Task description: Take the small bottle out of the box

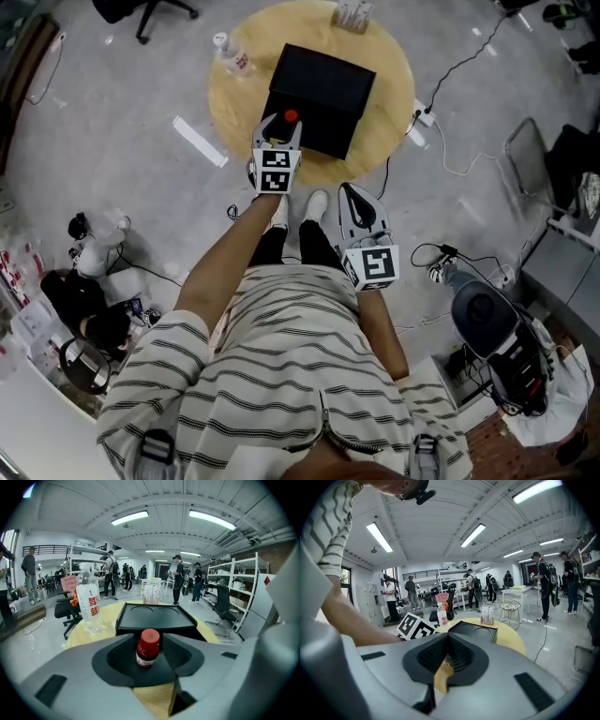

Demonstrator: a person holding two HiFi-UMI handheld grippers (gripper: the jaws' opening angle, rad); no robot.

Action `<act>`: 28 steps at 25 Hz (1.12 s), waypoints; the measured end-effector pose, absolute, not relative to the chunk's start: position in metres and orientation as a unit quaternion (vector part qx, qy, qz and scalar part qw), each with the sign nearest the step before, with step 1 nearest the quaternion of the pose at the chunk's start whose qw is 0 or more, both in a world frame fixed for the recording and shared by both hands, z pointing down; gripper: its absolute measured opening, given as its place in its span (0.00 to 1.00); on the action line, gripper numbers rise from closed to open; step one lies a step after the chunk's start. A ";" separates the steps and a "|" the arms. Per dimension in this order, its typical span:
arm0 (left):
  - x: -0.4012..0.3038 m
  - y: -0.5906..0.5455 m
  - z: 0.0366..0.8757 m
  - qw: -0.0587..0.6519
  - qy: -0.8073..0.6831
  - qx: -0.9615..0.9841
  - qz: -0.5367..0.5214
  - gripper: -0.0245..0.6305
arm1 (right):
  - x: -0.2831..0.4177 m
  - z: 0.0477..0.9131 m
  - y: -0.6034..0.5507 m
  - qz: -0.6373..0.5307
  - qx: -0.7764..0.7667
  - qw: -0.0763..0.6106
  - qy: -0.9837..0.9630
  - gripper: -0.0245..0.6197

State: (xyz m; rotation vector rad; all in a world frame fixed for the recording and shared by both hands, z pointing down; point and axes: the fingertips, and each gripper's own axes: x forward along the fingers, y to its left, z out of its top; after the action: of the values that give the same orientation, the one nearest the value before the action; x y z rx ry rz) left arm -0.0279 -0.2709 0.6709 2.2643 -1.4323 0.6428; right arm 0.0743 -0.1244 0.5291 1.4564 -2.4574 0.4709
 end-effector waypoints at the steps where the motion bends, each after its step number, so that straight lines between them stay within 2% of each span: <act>1: -0.027 -0.271 0.672 0.190 -0.509 0.807 0.230 0.32 | 0.073 0.529 -0.124 0.162 0.499 0.123 -0.842 0.05; 17: -0.022 -0.280 0.691 0.183 -0.507 0.809 0.235 0.31 | 0.071 0.538 -0.118 0.175 0.494 0.132 -0.841 0.05; 28: -0.020 -0.283 0.693 0.178 -0.500 0.811 0.245 0.27 | 0.078 0.539 -0.120 0.179 0.496 0.132 -0.839 0.05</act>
State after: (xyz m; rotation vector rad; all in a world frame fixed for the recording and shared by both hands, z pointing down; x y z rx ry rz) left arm -0.0204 -0.2835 0.6928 2.2946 -1.4156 0.6938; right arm 0.0780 -0.1204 0.5389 1.4399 -2.4359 0.5202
